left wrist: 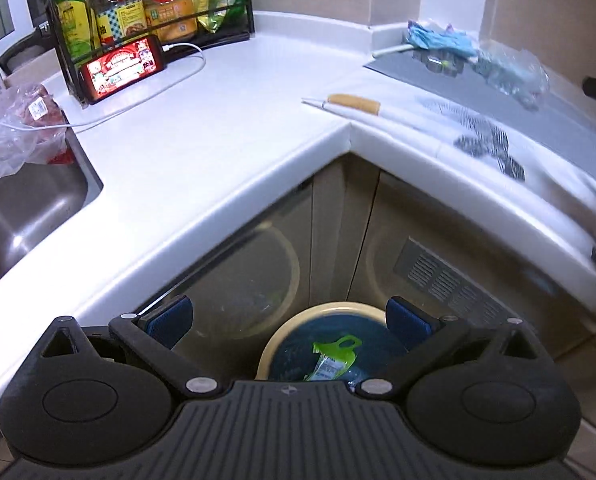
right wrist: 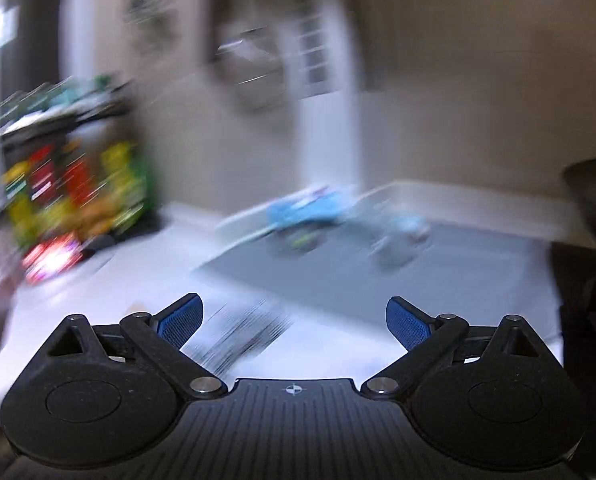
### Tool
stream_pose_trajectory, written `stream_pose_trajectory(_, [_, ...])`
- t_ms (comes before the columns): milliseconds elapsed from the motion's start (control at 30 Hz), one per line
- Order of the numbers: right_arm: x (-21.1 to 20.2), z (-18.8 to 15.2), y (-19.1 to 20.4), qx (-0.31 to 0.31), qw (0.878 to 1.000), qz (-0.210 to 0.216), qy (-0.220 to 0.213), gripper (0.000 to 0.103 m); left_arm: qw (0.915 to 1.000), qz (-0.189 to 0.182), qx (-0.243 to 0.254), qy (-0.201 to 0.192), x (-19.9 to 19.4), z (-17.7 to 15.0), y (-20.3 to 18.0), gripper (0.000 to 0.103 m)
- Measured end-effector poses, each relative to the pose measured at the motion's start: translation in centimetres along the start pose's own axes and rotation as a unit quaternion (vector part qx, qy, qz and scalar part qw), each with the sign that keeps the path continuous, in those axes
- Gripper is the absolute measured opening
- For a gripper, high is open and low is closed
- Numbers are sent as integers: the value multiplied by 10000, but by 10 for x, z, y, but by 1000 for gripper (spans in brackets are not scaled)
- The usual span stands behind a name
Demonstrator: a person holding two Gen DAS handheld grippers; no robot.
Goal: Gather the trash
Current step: 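Raise both tools back to the grey mat by the wall, then grasp the metal egg ring with the left gripper while the right gripper grasps the plastic bag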
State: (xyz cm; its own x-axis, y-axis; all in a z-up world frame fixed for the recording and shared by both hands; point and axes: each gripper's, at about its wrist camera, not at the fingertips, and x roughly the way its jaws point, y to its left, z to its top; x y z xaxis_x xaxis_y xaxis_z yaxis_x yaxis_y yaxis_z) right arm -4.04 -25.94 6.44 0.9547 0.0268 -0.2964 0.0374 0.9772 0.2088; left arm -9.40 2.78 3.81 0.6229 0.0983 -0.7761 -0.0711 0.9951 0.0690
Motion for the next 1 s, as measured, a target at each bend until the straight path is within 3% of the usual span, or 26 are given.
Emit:
stream_pose_trajectory(133, [78,26,-35,418,9974,-582,80,99,9999,40,-101,95,0,12,4,103])
stream_pose_trajectory(300, [171,29,-43,437,9926,-809,789,100,9997,200,-66,86,-1,26,10,103])
stream_pose_trajectory(400, [214,27,-41,259,9903,-886,1040,93,9998,212,-35,-55,-1,44,6,103])
stream_pose_trajectory(467, [234,24,-41,133,9889,-835,1219,67,9997,167,5,-188,0,61,-1,103])
stream_pose_trajectory(500, [239,21,-43,192,9875,-795,1349,16,9996,125,52,-267,2,71,-8,103])
stream_pose_trajectory(533, [238,18,-46,333,9863,-789,1409,2,9993,80,111,-342,4,81,-14,103])
stream_pose_trajectory(733, [163,7,-66,623,9911,-926,720,2,9962,-321,197,-783,35,145,-65,103])
stream_pose_trajectory(867, [130,-2,-86,630,9842,-1648,147,2,9934,-628,232,-931,74,194,-111,103])
stream_pose_trajectory(1000, [130,-1,-113,1235,9757,-1797,209,2,9907,-779,408,-1036,118,234,-157,103])
